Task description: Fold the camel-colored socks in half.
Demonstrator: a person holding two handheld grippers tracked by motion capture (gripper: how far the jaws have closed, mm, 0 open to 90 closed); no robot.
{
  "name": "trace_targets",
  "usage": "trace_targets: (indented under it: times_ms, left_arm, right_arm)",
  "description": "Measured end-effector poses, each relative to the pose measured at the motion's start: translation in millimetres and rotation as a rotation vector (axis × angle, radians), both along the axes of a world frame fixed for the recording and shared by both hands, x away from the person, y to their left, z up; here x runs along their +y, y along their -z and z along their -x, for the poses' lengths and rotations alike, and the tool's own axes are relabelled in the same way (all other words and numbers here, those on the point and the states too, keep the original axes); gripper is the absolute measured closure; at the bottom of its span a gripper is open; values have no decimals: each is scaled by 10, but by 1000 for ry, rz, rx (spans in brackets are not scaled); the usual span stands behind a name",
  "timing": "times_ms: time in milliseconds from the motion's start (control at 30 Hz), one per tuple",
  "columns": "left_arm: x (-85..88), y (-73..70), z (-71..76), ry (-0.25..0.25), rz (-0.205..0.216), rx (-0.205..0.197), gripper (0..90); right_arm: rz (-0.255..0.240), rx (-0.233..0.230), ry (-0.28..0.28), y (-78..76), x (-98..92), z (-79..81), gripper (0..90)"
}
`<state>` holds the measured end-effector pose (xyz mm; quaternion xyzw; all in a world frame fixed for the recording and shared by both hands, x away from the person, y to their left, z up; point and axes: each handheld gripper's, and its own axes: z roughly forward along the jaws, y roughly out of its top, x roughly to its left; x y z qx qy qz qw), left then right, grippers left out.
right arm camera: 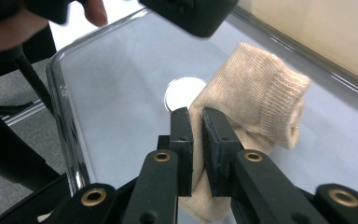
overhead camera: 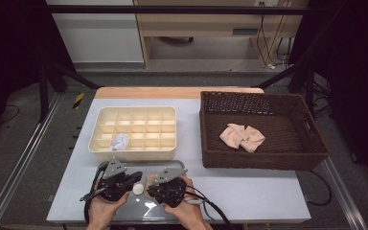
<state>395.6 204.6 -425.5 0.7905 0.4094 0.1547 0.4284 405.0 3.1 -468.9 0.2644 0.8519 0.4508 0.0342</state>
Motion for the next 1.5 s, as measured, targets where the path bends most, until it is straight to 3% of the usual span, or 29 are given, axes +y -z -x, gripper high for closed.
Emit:
trace_targets:
  times_ms: [200, 300, 333, 367, 400, 433, 667, 733, 933, 1033, 1100, 1200, 1267, 1367, 1500]
  left_arm:
    - [-137, 5, -25, 54, -13, -12, 755]
    - [-236, 82, -61, 59, -84, -15, 706]
    - [-236, 82, -61, 59, -84, -15, 700]
    - [-258, 134, -93, 46, -155, -18, 698]
    - [-258, 134, -93, 46, -155, -18, 699]
    - [-242, 181, -136, 37, -160, 13, 697]
    - [-194, 220, -139, 24, -137, 55, 688]
    - [-200, 220, -116, 13, -104, 81, 683]
    - [-221, 227, -67, -9, -90, 86, 662]
    - [-209, 233, -61, -28, -77, 97, 630]
    - [-203, 235, -61, -32, -69, 104, 627]
    - [-200, 231, -57, -28, -58, 110, 608]
    - [-194, 226, -53, -24, -52, 114, 563]
    - [-158, 227, 0, 4, -20, 144, 489]
    - [-178, 276, 47, 24, -20, 172, 454]
  right_arm:
    - [1, -5, 0, 2, 1, 10, 831]
    - [0, -4, -2, -1, -2, 10, 830]
    - [0, -4, -2, -1, -2, 10, 830]
    - [2, -6, -5, -6, -10, 15, 830]
    - [3, -10, -10, -11, -19, 16, 830]
    - [6, -5, -8, -19, -30, 24, 830]
    - [10, -2, 28, -77, -248, -1, 817]
    - [7, 0, 55, -97, -337, -26, 817]
    - [5, 17, 91, -96, -421, -63, 814]
    - [-53, 40, 119, -179, -441, -47, 812]
    - [-55, 28, 139, -214, -453, -37, 819]
    - [7, 49, 150, -147, -442, -32, 837]
    - [17, 71, 150, -61, -438, -27, 855]
    - [13, 76, 153, -18, -445, -12, 870]
    - [7, 78, 153, 18, -454, 23, 880]
